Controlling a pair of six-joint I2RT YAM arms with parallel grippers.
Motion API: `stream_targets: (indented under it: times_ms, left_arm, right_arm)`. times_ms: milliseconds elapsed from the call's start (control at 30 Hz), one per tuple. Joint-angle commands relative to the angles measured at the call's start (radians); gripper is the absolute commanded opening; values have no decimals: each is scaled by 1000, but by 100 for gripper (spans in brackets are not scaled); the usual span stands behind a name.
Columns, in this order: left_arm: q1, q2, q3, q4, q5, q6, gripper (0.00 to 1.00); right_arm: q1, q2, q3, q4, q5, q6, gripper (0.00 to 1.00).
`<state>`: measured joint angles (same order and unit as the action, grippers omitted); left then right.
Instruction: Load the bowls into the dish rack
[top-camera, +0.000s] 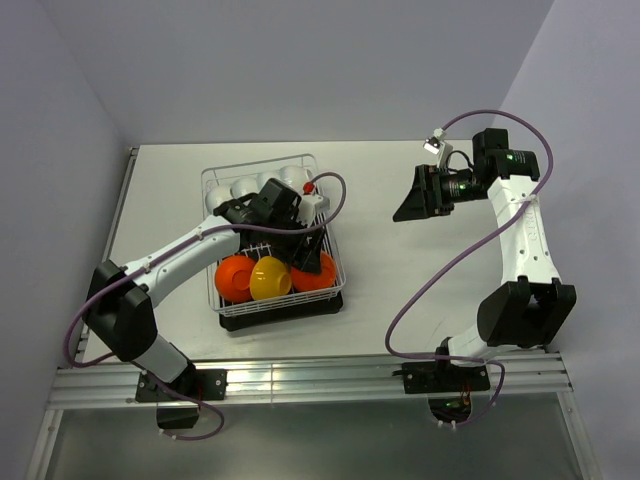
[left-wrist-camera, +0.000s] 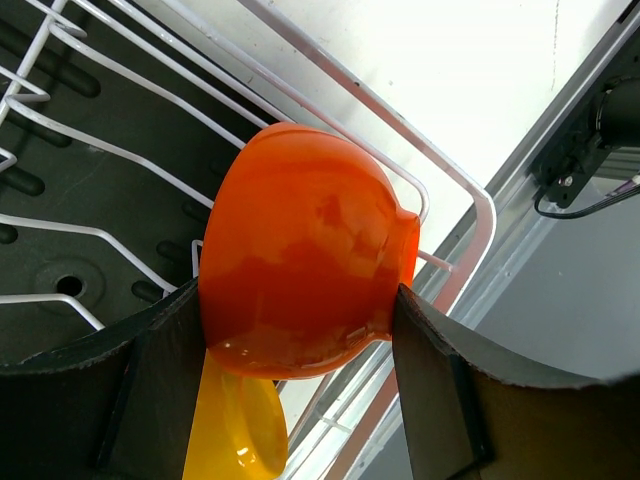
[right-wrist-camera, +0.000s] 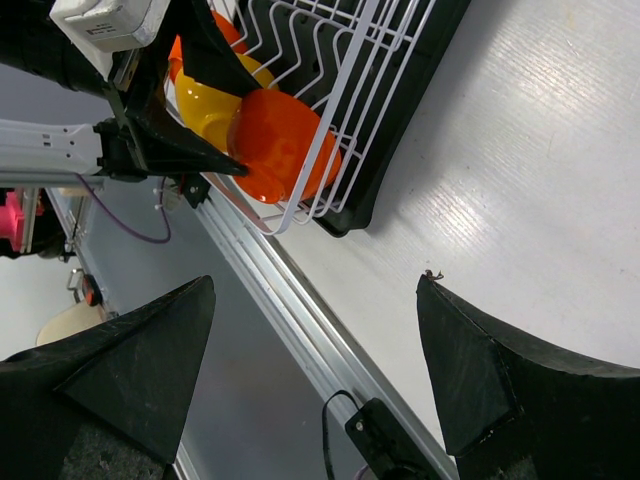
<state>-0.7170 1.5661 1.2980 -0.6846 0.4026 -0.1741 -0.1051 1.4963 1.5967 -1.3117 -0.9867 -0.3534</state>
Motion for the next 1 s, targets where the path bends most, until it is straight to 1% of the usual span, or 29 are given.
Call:
stream_targets:
  times_ms: [0,167,200,267,300,367,433,467,600,667,733,767,800,833,933,967]
  left_arm:
    - [-9,8,-17,-72,-8,8,11]
    - [-9,12,-22,-82,-25,15,18]
    - [-9,12,-22,-85,-28,16,22]
    - [-9,12,-26,-92,-34,21,28]
    - [-9,12,-26,-96,-31,24,34]
    - [-9,15,-26,-104,-30,27,42]
    - [-9,15,-26,-105,-36,27,47]
    - [-9,15,-26,-104,-38,27,50]
    - [-9,14,-20,-107,-44,31,58]
    - [-9,9,-16,-112,-53,35,64]
    - [-9,9,-12,-116,-61,39,66]
    - [-9,3,-12,-118,-71,41,73]
    - [-9,2,-11,-119,-76,42,74]
    - [-9,-1,-11,-122,-77,45,79]
    - [-9,-6,-9,-128,-88,53,84]
    - [-9,-11,-8,-130,-90,56,93]
  right_arm:
    - [-5,2,-6,-11,-12,-19,88]
    - [-4,4,-6,-12,-12,-19,88]
    - [-5,4,-6,-12,-10,-21,88]
    - [-4,4,-6,-12,-10,-19,88]
    - [-5,5,-6,-12,-10,-21,88]
    - [-5,4,-4,-14,-10,-19,88]
    - [-5,5,-1,-17,-12,-19,88]
    - [-5,7,0,-20,-12,-22,88]
    - [-4,4,0,-21,-10,-22,88]
    - [-4,4,0,-24,-12,-22,88]
    - [-5,4,2,-29,-12,-24,88]
    - [-4,4,3,-29,-13,-24,88]
    - [-5,2,3,-29,-13,-22,88]
    - [-4,4,6,-29,-13,-22,88]
    - [-4,4,11,-32,-15,-21,88]
    - [-4,5,12,-34,-13,-21,88]
